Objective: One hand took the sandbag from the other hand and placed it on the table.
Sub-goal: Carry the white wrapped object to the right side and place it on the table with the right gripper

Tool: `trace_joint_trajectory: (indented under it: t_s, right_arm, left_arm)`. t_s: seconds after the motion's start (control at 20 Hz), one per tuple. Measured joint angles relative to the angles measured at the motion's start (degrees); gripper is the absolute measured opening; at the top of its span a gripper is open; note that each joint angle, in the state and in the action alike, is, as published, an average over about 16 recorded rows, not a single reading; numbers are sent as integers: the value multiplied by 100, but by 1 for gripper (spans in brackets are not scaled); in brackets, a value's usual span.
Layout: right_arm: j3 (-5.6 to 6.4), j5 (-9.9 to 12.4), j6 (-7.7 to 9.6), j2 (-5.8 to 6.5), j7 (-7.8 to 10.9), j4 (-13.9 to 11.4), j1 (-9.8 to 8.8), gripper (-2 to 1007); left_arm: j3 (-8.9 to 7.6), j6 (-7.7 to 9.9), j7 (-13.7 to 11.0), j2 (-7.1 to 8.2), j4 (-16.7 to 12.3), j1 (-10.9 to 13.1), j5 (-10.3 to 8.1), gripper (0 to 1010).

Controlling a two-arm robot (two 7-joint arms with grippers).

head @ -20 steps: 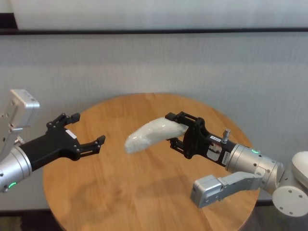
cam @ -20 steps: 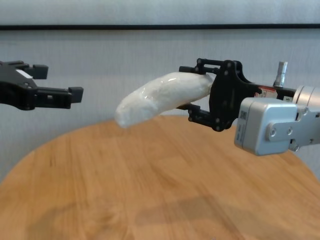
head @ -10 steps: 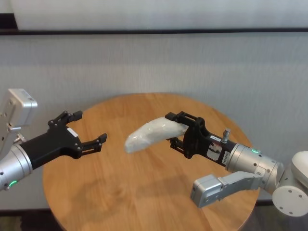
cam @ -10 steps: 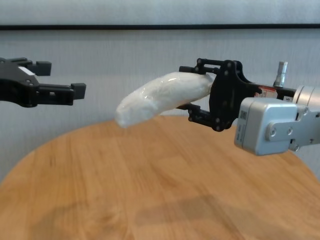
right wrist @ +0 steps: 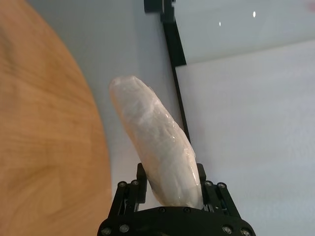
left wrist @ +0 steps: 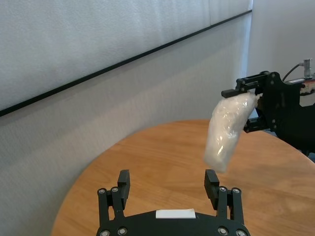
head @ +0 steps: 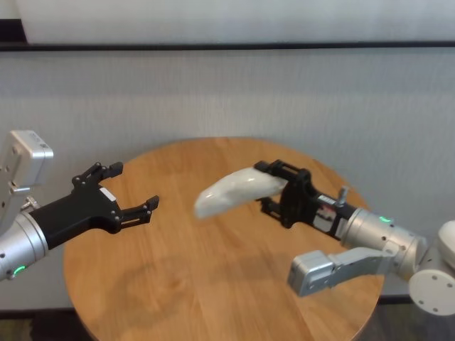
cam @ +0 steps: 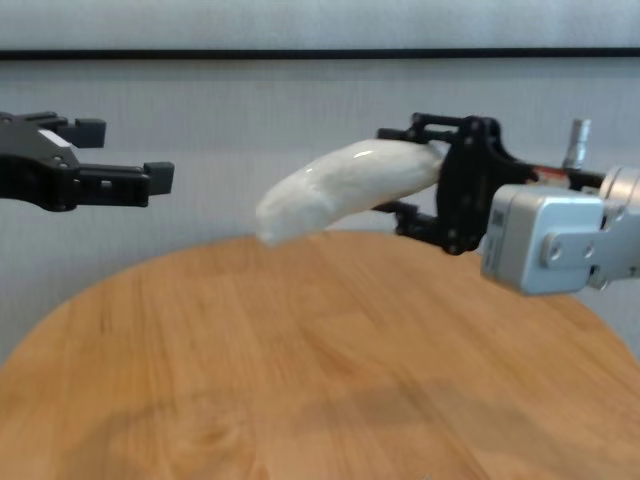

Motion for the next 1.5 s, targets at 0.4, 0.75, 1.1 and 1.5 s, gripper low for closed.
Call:
trace_joint_trajectory:
  t_s: [0.4, 0.75, 1.1, 1.5]
  right_arm:
    - [276, 232, 299, 55, 189, 271, 45, 542]
    - [547, 535, 624, 1, 422, 620, 109, 542]
    - [658, 631, 862, -147, 507, 1089, 241, 542]
    - [553, 462, 997, -359, 478, 1786, 517, 542]
  left_arm:
    - [9, -45, -31, -4, 29, -16, -14, 1000]
    - [13, -64, -42, -7, 40, -22, -19, 1000]
    - [16, -72, -49, -9, 45, -25, -23, 1000]
    - [19, -77, -53, -10, 49, -28, -26, 999]
